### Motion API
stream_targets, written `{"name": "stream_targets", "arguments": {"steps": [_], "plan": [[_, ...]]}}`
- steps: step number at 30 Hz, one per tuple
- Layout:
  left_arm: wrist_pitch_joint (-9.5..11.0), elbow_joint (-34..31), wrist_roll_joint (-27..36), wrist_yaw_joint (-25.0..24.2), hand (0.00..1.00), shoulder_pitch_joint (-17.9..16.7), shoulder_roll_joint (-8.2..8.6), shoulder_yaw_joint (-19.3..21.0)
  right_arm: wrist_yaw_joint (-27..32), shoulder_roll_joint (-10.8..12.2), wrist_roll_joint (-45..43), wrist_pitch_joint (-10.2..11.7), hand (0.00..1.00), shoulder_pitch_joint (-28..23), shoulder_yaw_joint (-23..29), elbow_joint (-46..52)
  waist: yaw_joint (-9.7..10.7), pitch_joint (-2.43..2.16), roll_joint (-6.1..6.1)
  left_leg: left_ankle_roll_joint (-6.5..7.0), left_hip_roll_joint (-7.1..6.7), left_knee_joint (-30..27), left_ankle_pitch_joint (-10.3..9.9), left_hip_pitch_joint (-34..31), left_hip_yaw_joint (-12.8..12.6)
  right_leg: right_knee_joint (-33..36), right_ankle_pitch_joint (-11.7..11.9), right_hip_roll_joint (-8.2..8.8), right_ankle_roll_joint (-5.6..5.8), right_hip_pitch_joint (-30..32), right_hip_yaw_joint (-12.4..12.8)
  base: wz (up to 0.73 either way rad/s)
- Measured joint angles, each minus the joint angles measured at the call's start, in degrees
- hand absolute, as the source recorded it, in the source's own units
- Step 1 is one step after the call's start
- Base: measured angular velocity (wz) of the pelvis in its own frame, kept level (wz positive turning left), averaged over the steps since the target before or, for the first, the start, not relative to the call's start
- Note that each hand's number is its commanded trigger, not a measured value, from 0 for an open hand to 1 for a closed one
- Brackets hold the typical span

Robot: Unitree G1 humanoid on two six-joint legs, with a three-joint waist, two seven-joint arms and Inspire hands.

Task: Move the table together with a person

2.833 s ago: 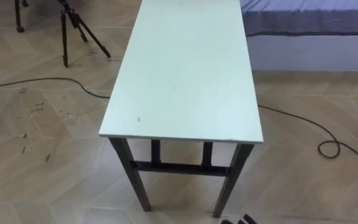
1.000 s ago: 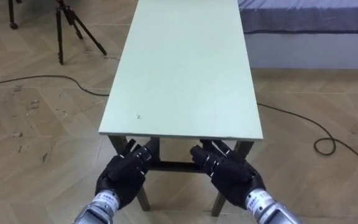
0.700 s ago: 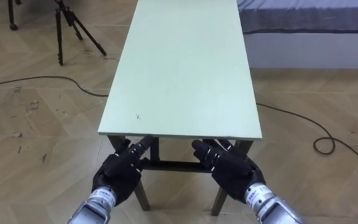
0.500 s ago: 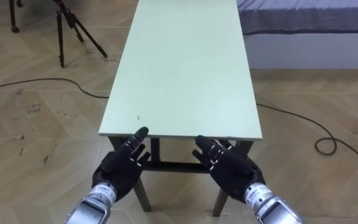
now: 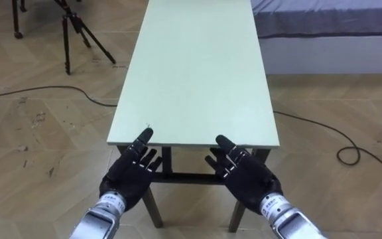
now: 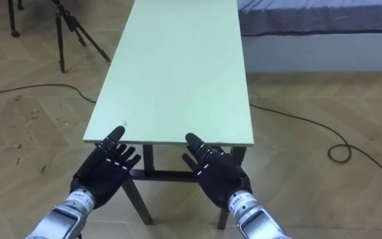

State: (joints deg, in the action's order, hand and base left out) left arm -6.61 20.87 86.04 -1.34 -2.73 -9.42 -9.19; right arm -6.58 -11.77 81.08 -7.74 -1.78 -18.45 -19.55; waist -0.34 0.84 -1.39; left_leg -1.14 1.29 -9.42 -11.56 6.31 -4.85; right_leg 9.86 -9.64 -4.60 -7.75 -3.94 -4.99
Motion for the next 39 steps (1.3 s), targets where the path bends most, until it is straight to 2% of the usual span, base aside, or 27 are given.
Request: {"name": "stream_targets", "arguments": {"steps": [6,9,15,19,23,25,29,39], "plan": [[-0.2,0.0,0.1,0.0,0.0,0.2,0.0,0.1,1.8,0.9,3.4,0.2,0.0,0.0,0.2,0.0,0.0,-0.35,-0.75,0.0,0.06,0.0,0.0,0.5,-0.3,0.7,0.0,-0.02,0.0,0.0,0.1,-0.02],[-0.4,0.0,1.0,0.1,0.0,0.2,0.01,0.2,4.0,2.0,4.5,0.2,0.0,0.0,1.9,0.3,-0.1,-0.22,-1.05,0.01,0.02,0.0,0.0,0.9,-0.8,0.8,0.0,-0.01,0.01,0.0,0.3,-0.04],[-0.3,-0.6,1.6,3.6,0.0,0.3,0.28,0.4,8.4,2.8,7.4,2.1,0.0,0.0,2.5,2.4,0.2,0.06,-1.69,0.04,-0.16,-0.3,0.0,0.8,-1.2,0.8,-0.2,0.02,0.16,0.3,0.7,-0.04],[-0.3,-0.6,2.0,5.1,0.0,0.4,2.01,1.8,9.2,3.6,9.6,3.1,0.0,0.0,4.0,2.5,0.2,0.05,-2.08,0.03,-0.15,-0.2,0.0,0.6,-1.2,1.0,-0.1,0.0,0.11,0.5,0.7,0.0],[-0.2,-0.6,2.2,5.9,0.0,0.4,2.59,2.2,9.4,4.5,11.1,4.1,0.0,0.0,4.1,2.8,0.2,0.04,-2.09,0.03,-0.11,0.0,0.0,0.4,-1.1,1.0,-0.1,-0.03,0.09,0.8,0.6,0.0],[0.6,-0.6,2.2,6.3,0.0,0.4,3.45,2.3,9.7,5.4,11.2,5.3,0.0,0.0,4.1,3.0,0.2,0.08,-2.03,0.03,-0.1,0.0,0.0,0.2,-1.0,0.9,-0.1,-0.01,0.09,0.9,0.5,0.0],[1.9,-0.7,2.2,7.0,0.0,0.9,4.42,2.3,10.1,5.8,11.5,6.6,0.0,0.0,4.1,3.3,0.1,0.27,-1.74,0.03,-0.11,0.0,0.0,0.1,-1.0,0.8,-0.1,0.03,0.11,1.0,0.6,0.0],[2.2,-0.7,2.2,7.8,0.0,3.0,4.44,2.3,13.6,5.8,11.0,7.0,0.0,0.0,4.2,5.1,0.2,0.36,-1.57,0.03,-0.21,0.0,0.0,-0.2,-0.2,0.8,-0.1,0.05,0.11,0.9,0.3,0.01]]}}
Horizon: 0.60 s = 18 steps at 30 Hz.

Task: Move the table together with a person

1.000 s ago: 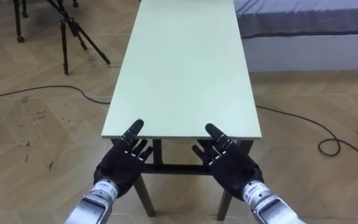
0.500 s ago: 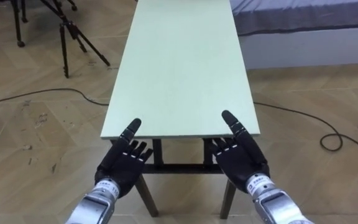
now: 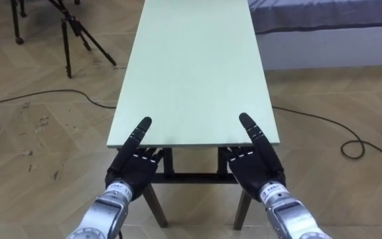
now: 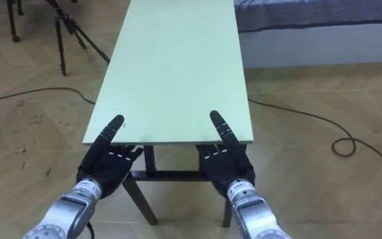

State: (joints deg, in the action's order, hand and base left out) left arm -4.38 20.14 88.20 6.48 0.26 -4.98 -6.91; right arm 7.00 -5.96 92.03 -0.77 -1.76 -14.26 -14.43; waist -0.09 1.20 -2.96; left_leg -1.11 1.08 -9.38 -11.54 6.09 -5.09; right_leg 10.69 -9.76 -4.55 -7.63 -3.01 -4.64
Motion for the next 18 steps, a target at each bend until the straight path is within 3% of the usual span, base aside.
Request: {"name": "stream_targets", "arguments": {"steps": [10,11,12,14,16,18], "plan": [[0.6,-0.4,0.1,1.1,0.0,0.3,0.58,0.0,1.7,0.6,0.2,1.2,0.02,0.0,-0.1,0.9,-0.1,0.07,0.09,0.0,0.09,0.0,0.0,0.0,0.6,0.2,0.0,0.0,0.0,0.0,-0.1,0.0],[0.8,-0.5,0.1,1.4,0.25,0.4,0.78,0.0,1.7,0.8,0.2,1.4,0.8,0.0,-0.1,0.9,-0.1,0.11,0.15,0.0,0.09,0.0,0.0,0.0,0.6,0.2,0.0,0.0,0.0,0.1,-0.1,0.0],[1.4,-0.6,0.1,1.9,0.44,0.7,1.18,0.0,1.7,1.3,0.2,2.0,1.0,0.0,-0.1,0.9,-0.2,0.22,0.32,0.0,0.08,-0.1,0.0,0.0,0.6,0.2,0.0,-0.01,0.0,0.1,-0.1,0.0],[2.1,-0.6,1.1,2.1,0.76,1.0,1.71,0.0,1.8,1.4,0.2,2.6,1.0,0.0,-0.2,0.9,-0.4,0.37,0.52,0.0,0.14,-0.1,0.0,-0.1,0.5,0.2,0.0,-0.01,0.0,0.1,-0.1,0.0],[2.5,-0.6,3.5,2.8,1.0,1.5,1.83,0.0,1.8,1.4,0.3,2.8,1.0,0.0,-0.2,0.9,-0.5,0.44,0.63,0.0,0.17,-0.1,0.0,-0.1,0.5,0.2,0.0,0.0,0.0,0.1,-0.1,0.0],[2.7,-0.8,4.1,3.2,1.0,1.5,1.9,0.0,1.8,1.4,0.3,2.8,1.0,0.0,-0.2,0.9,-0.5,0.44,0.63,0.0,0.17,-0.1,0.0,-0.2,0.5,0.1,0.0,0.02,0.0,0.2,-0.1,0.0]]}}
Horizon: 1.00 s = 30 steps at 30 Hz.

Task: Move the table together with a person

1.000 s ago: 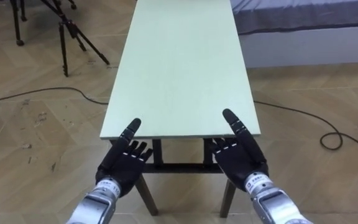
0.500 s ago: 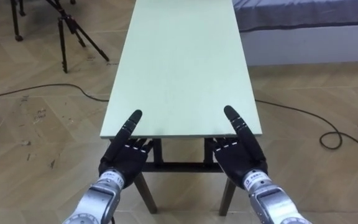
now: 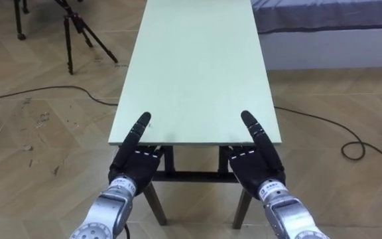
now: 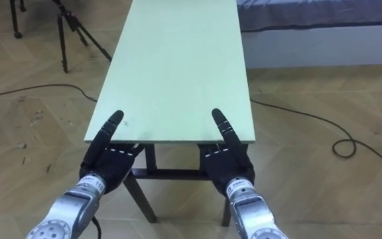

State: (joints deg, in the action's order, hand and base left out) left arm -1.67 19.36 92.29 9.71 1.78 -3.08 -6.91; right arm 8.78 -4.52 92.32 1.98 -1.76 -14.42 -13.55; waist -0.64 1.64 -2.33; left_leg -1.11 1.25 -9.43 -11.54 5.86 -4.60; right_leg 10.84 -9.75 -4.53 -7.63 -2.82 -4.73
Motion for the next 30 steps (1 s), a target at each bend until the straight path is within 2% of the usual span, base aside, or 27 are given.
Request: {"name": "stream_targets", "arguments": {"steps": [2,4,7,10,13,30], "plan": [[0.2,-0.3,0.6,0.4,1.0,0.0,0.47,0.0,1.0,0.0,-0.1,0.3,1.0,0.0,0.0,-0.1,-0.1,0.0,0.01,0.0,0.0,0.0,0.0,-0.2,0.0,0.0,0.0,0.0,0.0,0.2,0.0,0.0],[0.2,-0.5,0.5,0.9,1.0,0.0,1.26,-0.2,2.6,0.0,-0.1,1.1,1.0,0.1,0.0,-1.3,-1.2,0.01,0.02,0.0,0.01,0.0,0.0,-0.5,0.0,0.0,0.0,-0.02,0.0,0.5,0.0,0.0],[0.3,-0.3,0.4,3.0,1.0,0.0,1.63,-0.3,4.0,0.1,-0.2,1.2,1.0,0.0,-0.3,-1.5,-1.3,0.12,0.13,-0.01,0.1,0.1,0.0,-1.5,0.1,-0.1,0.0,-0.06,0.0,1.3,-0.3,0.01],[1.5,0.3,0.5,3.9,1.0,0.0,1.61,-0.2,4.0,0.1,-0.6,1.2,1.0,0.0,-1.4,-1.4,-0.8,0.28,0.45,-0.02,0.12,0.4,0.0,-1.2,0.1,0.1,0.0,-0.16,0.04,1.2,-0.5,-0.06],[1.5,0.3,0.5,3.9,1.0,0.0,1.86,-0.8,4.0,0.1,-1.1,2.4,1.0,0.1,-1.5,-1.4,-0.7,0.28,0.46,0.02,0.16,0.7,-0.2,-1.0,0.1,0.0,0.0,-0.15,0.05,1.2,-0.4,-0.01],[1.4,0.6,-1.1,4.8,1.0,-0.1,1.93,-0.9,4.3,0.1,-1.1,2.2,1.0,0.0,-1.5,-1.5,-1.0,0.31,0.35,0.09,0.33,1.2,-0.2,-0.3,0.1,-0.2,0.0,-0.13,0.07,0.9,-0.4,-0.01]]}}
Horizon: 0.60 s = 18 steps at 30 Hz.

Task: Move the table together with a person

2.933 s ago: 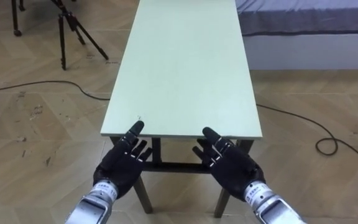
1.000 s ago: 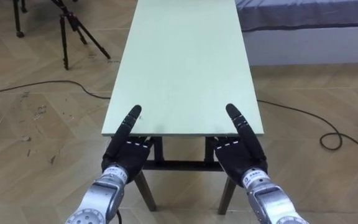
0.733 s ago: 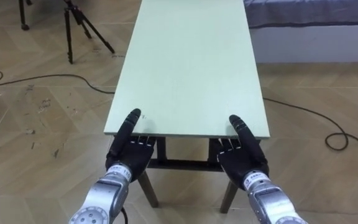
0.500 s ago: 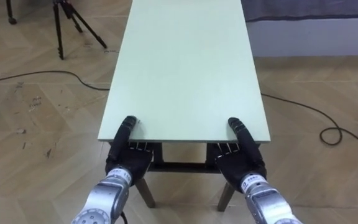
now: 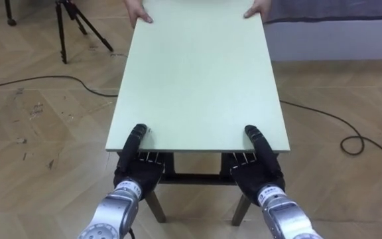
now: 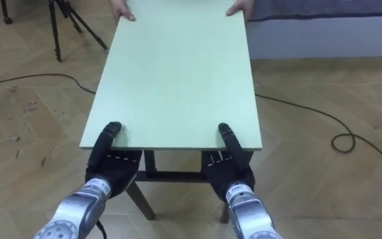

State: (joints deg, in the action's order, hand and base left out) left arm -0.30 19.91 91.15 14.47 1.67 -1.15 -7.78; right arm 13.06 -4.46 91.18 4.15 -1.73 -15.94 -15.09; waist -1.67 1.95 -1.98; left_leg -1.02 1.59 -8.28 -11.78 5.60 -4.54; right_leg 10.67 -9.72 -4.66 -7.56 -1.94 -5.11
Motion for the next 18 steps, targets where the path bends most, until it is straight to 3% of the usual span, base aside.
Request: {"name": "stream_targets", "arguments": {"steps": [11,18], "plan": [[-0.9,-2.9,-2.0,-0.2,1.0,-0.3,0.76,0.1,0.0,0.0,-1.5,0.0,1.0,-0.2,1.6,2.2,-0.4,-0.2,-0.19,0.01,-0.16,-0.5,0.0,0.0,0.0,0.1,0.0,0.11,0.0,-0.1,-0.3,0.0],[-0.9,-5.7,-2.1,-0.1,1.0,-0.3,0.69,0.3,0.0,-0.4,-0.9,0.0,1.0,-0.4,1.7,5.2,0.2,-0.58,-0.61,0.02,-0.27,-1.2,0.0,-0.1,0.0,0.3,0.0,0.13,-0.09,-0.1,-0.3,-0.04]]}}
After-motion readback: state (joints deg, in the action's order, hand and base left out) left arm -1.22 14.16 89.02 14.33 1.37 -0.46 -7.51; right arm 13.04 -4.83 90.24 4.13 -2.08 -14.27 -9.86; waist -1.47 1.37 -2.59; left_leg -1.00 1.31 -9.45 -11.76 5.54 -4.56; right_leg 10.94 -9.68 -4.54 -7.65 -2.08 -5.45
